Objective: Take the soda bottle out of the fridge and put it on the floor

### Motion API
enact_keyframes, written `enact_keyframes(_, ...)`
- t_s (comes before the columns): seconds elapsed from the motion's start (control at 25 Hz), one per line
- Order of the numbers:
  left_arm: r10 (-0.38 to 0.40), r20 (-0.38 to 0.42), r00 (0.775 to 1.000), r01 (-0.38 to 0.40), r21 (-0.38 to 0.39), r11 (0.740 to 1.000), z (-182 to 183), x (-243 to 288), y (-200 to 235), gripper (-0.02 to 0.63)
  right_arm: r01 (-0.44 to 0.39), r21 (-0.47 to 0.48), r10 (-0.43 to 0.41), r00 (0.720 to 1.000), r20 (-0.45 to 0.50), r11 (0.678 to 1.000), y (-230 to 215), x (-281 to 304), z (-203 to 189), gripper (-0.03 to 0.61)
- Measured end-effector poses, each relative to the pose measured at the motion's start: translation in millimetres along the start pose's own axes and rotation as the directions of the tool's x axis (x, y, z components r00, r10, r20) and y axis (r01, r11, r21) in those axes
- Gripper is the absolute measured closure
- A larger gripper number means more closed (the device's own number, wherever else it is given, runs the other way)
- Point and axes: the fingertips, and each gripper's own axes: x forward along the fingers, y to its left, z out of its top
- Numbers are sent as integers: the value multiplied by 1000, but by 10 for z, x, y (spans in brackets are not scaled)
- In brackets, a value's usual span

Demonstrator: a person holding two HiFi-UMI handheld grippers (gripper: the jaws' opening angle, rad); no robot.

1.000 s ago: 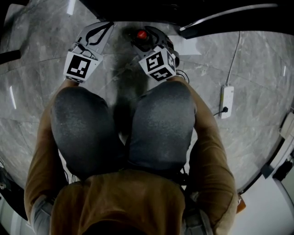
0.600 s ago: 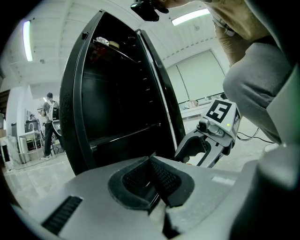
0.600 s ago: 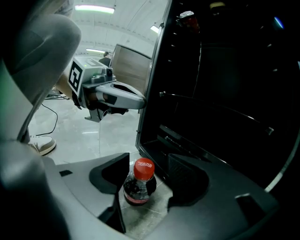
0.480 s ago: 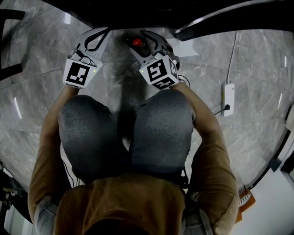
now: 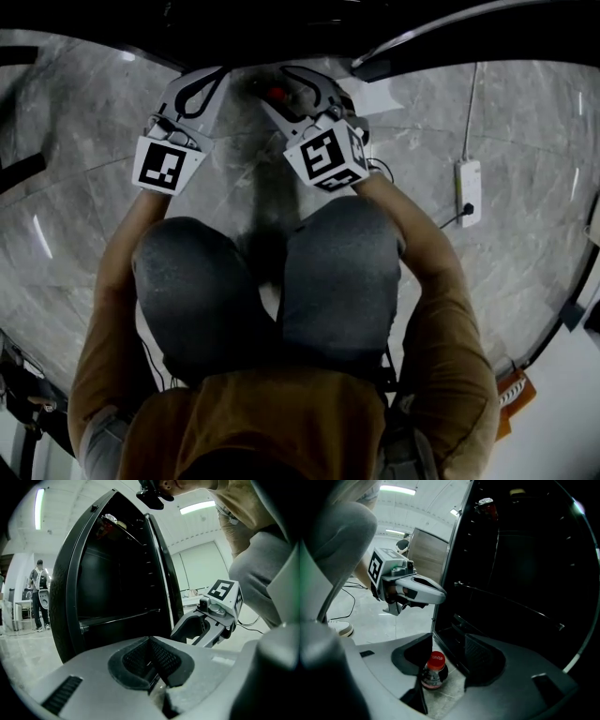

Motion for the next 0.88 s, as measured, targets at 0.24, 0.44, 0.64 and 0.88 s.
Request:
enact_keyframes(0.24,-4,-7,1000,3,-46,999,35,7,6,618,30,19,-30,999,16,999,-88,-81,129,430)
enact_keyframes(0.44,10,13,1000,-9,-80,997,231,-83,63,618,23,-3,-23,1000,12,1000,-95,-134,266,488)
enact_keyframes(0.64,18,-12,1000,-19,-76,997,307,-120,154,618,99,1,-99,995,-6,995,-350,-165,338,569)
enact_keyframes(0.88,0,-29,1000,-2,-37,999,820,-305,97,618,146,1,-146,989,-20,989,-482,-467,794,577)
